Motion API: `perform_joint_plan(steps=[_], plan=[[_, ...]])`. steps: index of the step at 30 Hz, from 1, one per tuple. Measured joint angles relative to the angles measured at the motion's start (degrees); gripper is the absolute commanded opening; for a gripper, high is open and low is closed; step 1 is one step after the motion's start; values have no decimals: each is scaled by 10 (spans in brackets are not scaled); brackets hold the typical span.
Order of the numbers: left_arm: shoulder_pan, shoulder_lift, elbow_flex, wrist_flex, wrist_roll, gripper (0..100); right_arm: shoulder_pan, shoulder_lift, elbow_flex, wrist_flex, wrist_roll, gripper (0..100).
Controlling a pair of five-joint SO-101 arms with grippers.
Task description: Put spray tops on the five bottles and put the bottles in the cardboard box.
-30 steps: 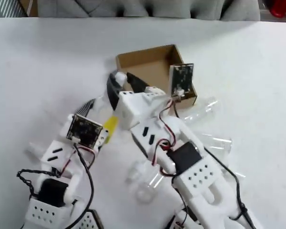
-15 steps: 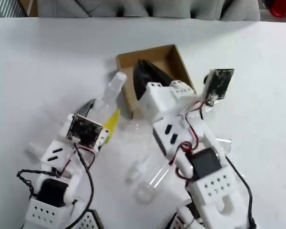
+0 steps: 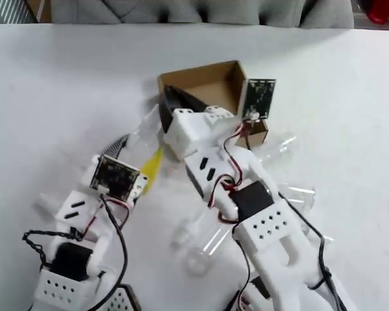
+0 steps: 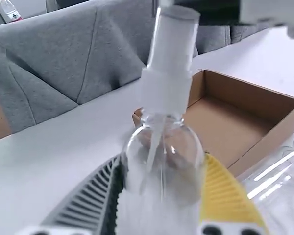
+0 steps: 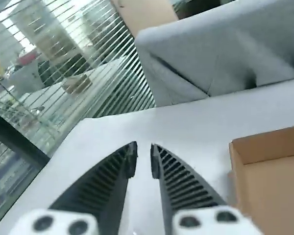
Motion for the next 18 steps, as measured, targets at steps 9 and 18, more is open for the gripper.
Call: perform_joint_plan(steps=[9, 18], plan=[[-3, 0, 0, 0, 0, 21, -9, -1, -4, 10, 0, 21], [-2, 0, 0, 0, 0, 21, 37, -56, -11, 27, 0, 21]])
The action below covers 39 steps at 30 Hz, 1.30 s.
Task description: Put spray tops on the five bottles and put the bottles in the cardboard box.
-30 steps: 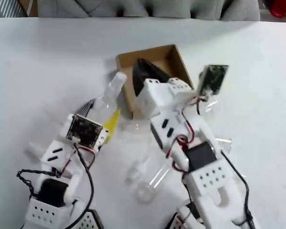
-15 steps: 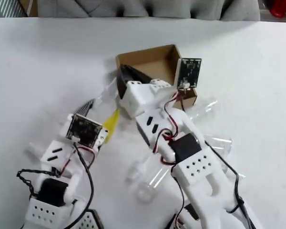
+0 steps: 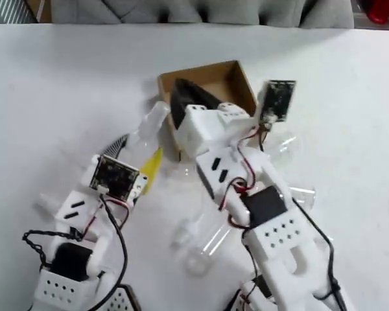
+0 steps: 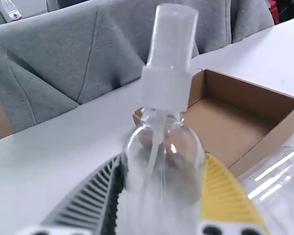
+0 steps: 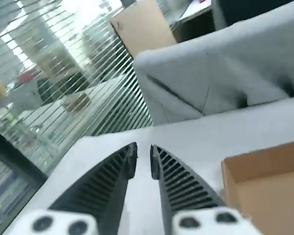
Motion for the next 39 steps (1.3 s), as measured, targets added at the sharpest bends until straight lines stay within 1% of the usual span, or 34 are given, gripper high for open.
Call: perform_joint_plan(steps=[3, 8, 10, 13, 16, 20, 25, 28, 31, 35, 39], plan=[[0, 0, 0, 0, 0, 21, 34, -23, 0, 23, 19, 22], [-2, 0, 0, -14, 0, 21, 98, -29, -7, 39, 155, 22], [-13, 0, 0, -22, 4, 21, 113, -18, -18, 40, 175, 22], [-29, 0, 0, -27, 37, 21, 138, 23, -40, 43, 185, 50], [-40, 0, 0, -29, 54, 21, 156, 84, -85, 75, 196, 84], [-41, 0, 0, -30, 61, 21, 170, 200, -175, 130, 198, 61], [-41, 0, 0, -30, 63, 21, 172, 369, -284, 143, 203, 61], [-41, 0, 0, -30, 63, 21, 188, 455, -351, 165, 203, 115], [-41, 0, 0, -30, 63, 21, 195, 528, -431, 216, 203, 160], [-41, 0, 0, -30, 63, 21, 199, 622, -545, 288, 203, 162], [-41, 15, -17, -11, 63, 21, 198, 715, -668, 362, 208, 163]])
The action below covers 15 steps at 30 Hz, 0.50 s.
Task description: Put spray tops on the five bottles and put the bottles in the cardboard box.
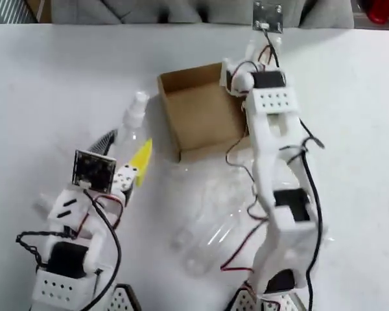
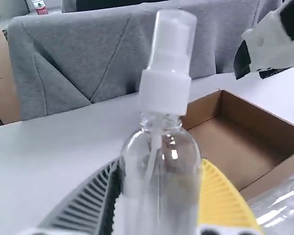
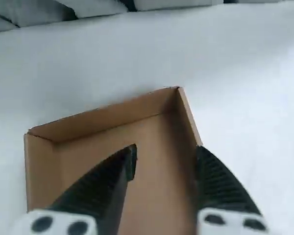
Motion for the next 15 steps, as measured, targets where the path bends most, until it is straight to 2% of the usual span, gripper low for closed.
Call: perform_joint_plan(steps=[3, 9, 15], plan=[[0, 48, -25, 1, 0, 21, 1, 74, -100, 54, 32, 166], [-2, 170, -65, 1, 0, 21, 5, 212, -309, 149, 47, 166], [-3, 213, -66, -17, 0, 21, 22, 329, -480, 188, 65, 163]])
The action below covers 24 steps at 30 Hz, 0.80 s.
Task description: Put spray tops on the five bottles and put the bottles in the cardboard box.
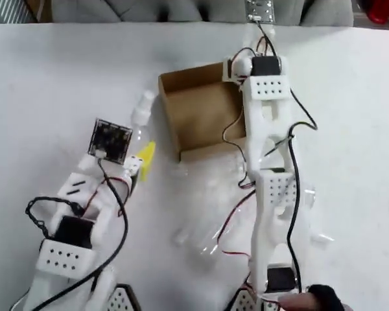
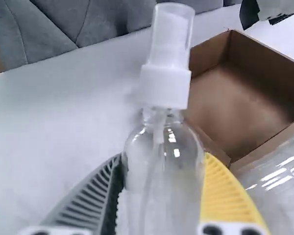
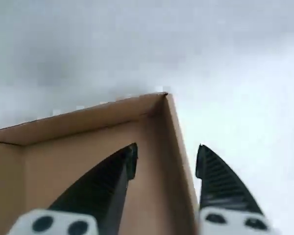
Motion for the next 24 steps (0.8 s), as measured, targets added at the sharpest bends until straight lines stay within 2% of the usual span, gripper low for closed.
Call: perform_joint_plan(steps=[9, 20, 24], plan=[[-16, 0, 0, -4, 0, 21, 4, 46, -44, 22, 8, 163], [-20, 0, 0, -4, 0, 21, -14, 45, -54, 187, 10, 165], [-20, 0, 0, -4, 0, 21, -12, 45, -55, 224, 33, 163]])
